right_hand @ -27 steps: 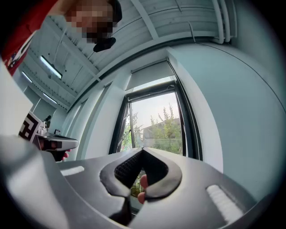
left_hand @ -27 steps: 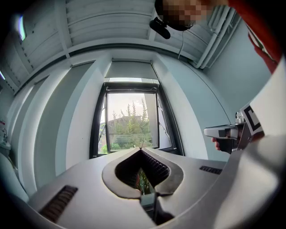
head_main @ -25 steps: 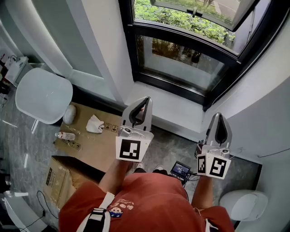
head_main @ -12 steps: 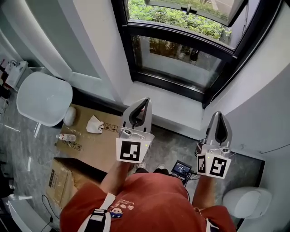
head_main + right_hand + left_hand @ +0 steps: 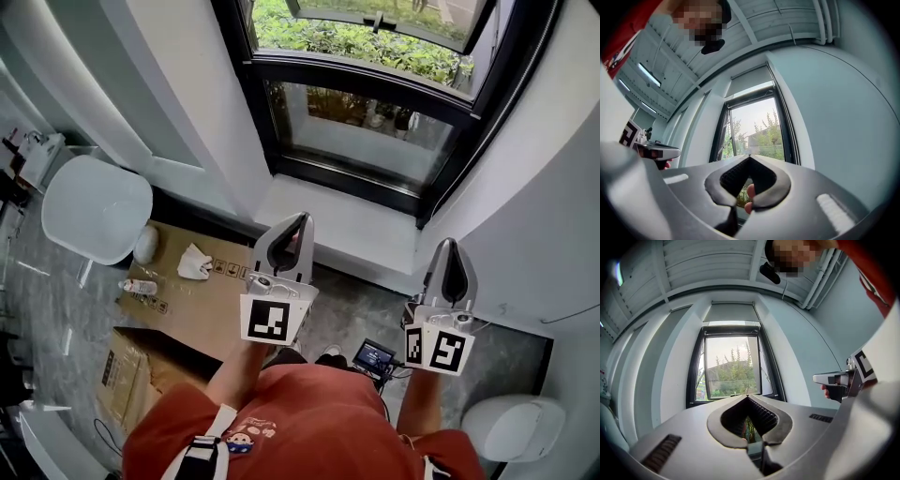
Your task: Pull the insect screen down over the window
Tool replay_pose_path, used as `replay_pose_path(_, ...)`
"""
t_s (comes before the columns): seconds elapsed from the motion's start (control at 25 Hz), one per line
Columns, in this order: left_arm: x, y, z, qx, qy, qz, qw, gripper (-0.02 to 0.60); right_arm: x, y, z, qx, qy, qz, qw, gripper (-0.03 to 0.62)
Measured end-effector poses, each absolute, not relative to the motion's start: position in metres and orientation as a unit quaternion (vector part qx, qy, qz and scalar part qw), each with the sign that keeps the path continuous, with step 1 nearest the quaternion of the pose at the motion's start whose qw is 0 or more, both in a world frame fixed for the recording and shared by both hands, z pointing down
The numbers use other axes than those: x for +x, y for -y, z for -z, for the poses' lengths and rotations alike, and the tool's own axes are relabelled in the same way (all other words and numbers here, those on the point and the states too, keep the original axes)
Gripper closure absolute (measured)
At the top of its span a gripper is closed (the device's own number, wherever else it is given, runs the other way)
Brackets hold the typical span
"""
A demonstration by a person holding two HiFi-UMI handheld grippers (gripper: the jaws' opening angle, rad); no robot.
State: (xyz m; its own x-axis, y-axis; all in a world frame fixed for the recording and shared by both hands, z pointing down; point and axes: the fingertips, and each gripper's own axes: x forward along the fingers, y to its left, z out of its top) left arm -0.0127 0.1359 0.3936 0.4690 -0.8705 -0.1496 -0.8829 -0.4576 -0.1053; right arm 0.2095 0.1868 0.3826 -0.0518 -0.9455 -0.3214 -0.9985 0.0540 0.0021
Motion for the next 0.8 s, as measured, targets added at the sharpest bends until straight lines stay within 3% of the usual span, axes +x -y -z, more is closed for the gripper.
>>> replay_pose_path(0.8,0.001,-0.105,-0.394,-0.853,-0.512,-0.058,0.082,0.577,0.220,-0.156,-0.384,-0.672,-0.718,-0.130,0.123,0.585)
